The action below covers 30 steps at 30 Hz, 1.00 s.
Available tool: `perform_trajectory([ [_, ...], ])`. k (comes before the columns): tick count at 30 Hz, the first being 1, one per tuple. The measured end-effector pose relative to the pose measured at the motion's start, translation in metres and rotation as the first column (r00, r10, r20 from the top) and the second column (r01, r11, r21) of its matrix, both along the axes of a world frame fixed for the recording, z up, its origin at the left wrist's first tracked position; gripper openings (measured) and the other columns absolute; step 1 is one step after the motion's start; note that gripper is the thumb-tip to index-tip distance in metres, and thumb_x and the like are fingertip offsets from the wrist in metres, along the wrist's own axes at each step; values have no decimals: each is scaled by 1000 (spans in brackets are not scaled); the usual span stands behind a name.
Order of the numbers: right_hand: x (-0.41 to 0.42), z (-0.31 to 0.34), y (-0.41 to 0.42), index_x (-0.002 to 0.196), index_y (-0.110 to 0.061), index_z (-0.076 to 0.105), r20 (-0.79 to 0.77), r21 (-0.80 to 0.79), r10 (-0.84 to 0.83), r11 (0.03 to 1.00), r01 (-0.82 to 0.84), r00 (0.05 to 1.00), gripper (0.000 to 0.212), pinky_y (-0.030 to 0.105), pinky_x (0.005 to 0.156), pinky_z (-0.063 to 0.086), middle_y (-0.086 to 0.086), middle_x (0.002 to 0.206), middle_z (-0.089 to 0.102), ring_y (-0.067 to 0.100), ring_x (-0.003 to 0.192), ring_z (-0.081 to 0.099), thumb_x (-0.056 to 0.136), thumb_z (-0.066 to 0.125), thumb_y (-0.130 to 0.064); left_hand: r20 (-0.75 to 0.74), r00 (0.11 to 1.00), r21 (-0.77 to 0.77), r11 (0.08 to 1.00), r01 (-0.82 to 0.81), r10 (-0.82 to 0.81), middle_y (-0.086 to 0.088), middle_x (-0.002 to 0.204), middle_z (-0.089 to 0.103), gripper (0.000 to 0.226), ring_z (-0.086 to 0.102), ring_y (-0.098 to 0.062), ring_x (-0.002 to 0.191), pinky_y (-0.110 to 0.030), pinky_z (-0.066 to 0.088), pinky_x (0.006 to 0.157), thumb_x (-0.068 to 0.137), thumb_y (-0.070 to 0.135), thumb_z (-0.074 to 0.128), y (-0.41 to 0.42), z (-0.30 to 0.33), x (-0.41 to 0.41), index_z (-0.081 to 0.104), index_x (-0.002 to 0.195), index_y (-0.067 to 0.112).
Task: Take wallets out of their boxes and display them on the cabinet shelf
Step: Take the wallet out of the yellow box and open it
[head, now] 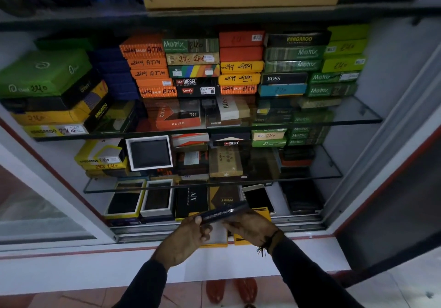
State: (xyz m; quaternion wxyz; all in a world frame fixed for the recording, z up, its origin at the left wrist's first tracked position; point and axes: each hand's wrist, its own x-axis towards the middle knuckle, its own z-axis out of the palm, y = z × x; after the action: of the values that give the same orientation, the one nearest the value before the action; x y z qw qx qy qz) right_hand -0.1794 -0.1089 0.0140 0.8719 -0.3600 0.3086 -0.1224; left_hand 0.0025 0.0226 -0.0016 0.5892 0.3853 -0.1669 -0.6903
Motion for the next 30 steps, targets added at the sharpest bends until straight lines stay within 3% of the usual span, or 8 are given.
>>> perform_trajectory([
  [4, -18, -2, -19, 115, 1, 66, -76, -144, -86, 987, 74, 993, 26, 31, 84, 60, 19, 122, 68, 31, 111, 67, 90, 59, 2, 103, 995, 20, 1000, -21, 19, -7, 91, 67, 63, 56, -16, 72, -27, 47, 60, 59, 32, 97, 4, 0, 7, 73, 111, 7],
  [7, -34, 8, -30, 106, -3, 70, -93, -233, -189, 959, 163, 978, 30, 32, 81, 58, 18, 110, 71, 27, 98, 69, 77, 72, 2, 281, 954, 91, 987, -132, 101, -4, 90, 65, 76, 54, -17, 79, -28, 45, 64, 52, 35, 99, 9, -4, 9, 71, 119, 10],
  [10, -39, 25, -24, 91, -9, 68, -161, -338, -257, 921, 191, 953, 25, 33, 77, 58, 14, 96, 72, 27, 91, 68, 72, 79, 2, 429, 885, 127, 959, -255, 178, -6, 115, 70, 76, 59, -20, 99, -35, 41, 76, 53, 32, 94, 9, -8, -1, 67, 121, 14],
  [12, -30, 35, -8, 85, -10, 68, -150, -393, -255, 902, 179, 955, 22, 32, 73, 58, 11, 90, 74, 24, 87, 70, 71, 80, 2, 451, 861, 124, 939, -320, 234, -4, 120, 71, 75, 60, -20, 102, -36, 40, 78, 51, 34, 94, 3, -7, -16, 65, 117, 13],
  [15, -11, 40, 23, 78, -11, 71, -158, -548, -212, 831, 92, 965, 21, 28, 66, 60, 5, 77, 75, 15, 73, 72, 67, 85, -1, 451, 854, 101, 936, -338, 260, 0, 105, 76, 87, 68, -16, 92, -33, 44, 76, 37, 42, 100, -7, -8, -37, 64, 110, 11],
  [19, -7, 35, 33, 71, -11, 73, -163, -673, -244, 736, 73, 956, 21, 32, 64, 60, 4, 67, 74, 17, 65, 70, 60, 91, -8, 466, 839, 76, 932, -354, 280, -4, 98, 77, 101, 72, -17, 87, -29, 51, 72, 35, 40, 101, -10, -16, -44, 61, 116, -4],
  [24, -15, 32, 30, 64, -19, 72, -163, -689, -237, 722, 61, 958, 24, 23, 57, 56, -5, 59, 73, 7, 58, 69, 59, 92, -9, 490, 837, 78, 944, -321, 245, -26, 119, 70, 47, 73, -20, 89, -29, 56, 73, 69, 7, 87, -11, -24, -49, 66, 111, 0],
  [30, -42, 30, 4, 72, -8, 73, -187, -628, -356, 760, 168, 916, 19, 18, 51, 51, -5, 60, 72, 6, 57, 67, 64, 86, 3, 496, 839, 78, 951, -300, 224, -16, 116, 73, 75, 72, -23, 102, -28, 54, 80, 52, 26, 96, -11, -23, -42, 64, 115, 1],
])
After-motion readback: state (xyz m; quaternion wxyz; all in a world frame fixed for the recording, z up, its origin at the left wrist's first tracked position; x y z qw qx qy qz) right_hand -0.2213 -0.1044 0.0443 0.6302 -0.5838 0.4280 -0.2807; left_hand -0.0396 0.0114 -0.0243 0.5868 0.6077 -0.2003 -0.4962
